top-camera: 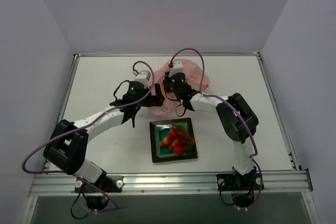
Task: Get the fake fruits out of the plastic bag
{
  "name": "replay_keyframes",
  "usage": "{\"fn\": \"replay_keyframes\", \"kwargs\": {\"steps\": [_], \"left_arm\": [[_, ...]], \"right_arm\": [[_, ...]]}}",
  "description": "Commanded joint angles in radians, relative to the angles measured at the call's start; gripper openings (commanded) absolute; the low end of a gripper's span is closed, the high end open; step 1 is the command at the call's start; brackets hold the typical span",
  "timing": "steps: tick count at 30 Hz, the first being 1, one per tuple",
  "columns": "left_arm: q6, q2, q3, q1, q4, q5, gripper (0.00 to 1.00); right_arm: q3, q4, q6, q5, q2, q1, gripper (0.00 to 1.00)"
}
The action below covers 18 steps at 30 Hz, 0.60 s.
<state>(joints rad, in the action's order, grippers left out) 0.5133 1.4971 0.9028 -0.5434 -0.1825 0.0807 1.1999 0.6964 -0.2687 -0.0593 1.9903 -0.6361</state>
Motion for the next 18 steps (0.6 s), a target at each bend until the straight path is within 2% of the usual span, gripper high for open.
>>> {"fn": "replay_keyframes", "kwargs": {"steps": [1, 3, 6, 7, 9, 10, 11, 12, 13, 18], "left_arm": [[0.022, -0.029, 0.008, -0.006, -0.008, 0.076, 0.94], [0.039, -0.002, 0.007, -0.006, -0.015, 0.096, 0.94], [0.045, 0.063, 0.034, -0.006, -0.008, 0.035, 0.94], [0.048, 0.101, 0.056, -0.006, -0.014, 0.03, 0.98], [0.057, 0.147, 0.093, -0.006, -0.009, 0.06, 0.74], [0.057, 0.167, 0.116, -0.015, -0.009, 0.068, 0.6], [0.056, 0.192, 0.12, -0.021, -0.006, 0.054, 0.37], [0.048, 0.195, 0.116, -0.026, 0.003, 0.027, 0.05], [0.047, 0.196, 0.108, -0.026, 0.0, -0.011, 0.03], [0.031, 0.144, 0.054, -0.024, -0.002, -0.154, 0.02]], "right_arm": [[0.015, 0.051, -0.021, -0.024, -0.001, 0.003, 0.09], [-0.008, 0.072, -0.038, -0.024, -0.011, 0.003, 0.09], [-0.043, 0.078, -0.046, -0.011, -0.048, 0.001, 0.09], [-0.052, 0.08, -0.044, -0.007, -0.074, 0.001, 0.08], [-0.082, 0.081, -0.043, -0.008, -0.114, 0.0, 0.09], [-0.089, 0.081, -0.04, -0.007, -0.126, 0.0, 0.08], [-0.101, 0.077, -0.035, -0.004, -0.139, 0.001, 0.08], [-0.109, 0.074, -0.03, -0.002, -0.165, 0.003, 0.08], [-0.114, 0.065, -0.027, 0.001, -0.179, 0.004, 0.08], [-0.103, -0.015, -0.004, 0.117, -0.255, 0.01, 0.05]]}}
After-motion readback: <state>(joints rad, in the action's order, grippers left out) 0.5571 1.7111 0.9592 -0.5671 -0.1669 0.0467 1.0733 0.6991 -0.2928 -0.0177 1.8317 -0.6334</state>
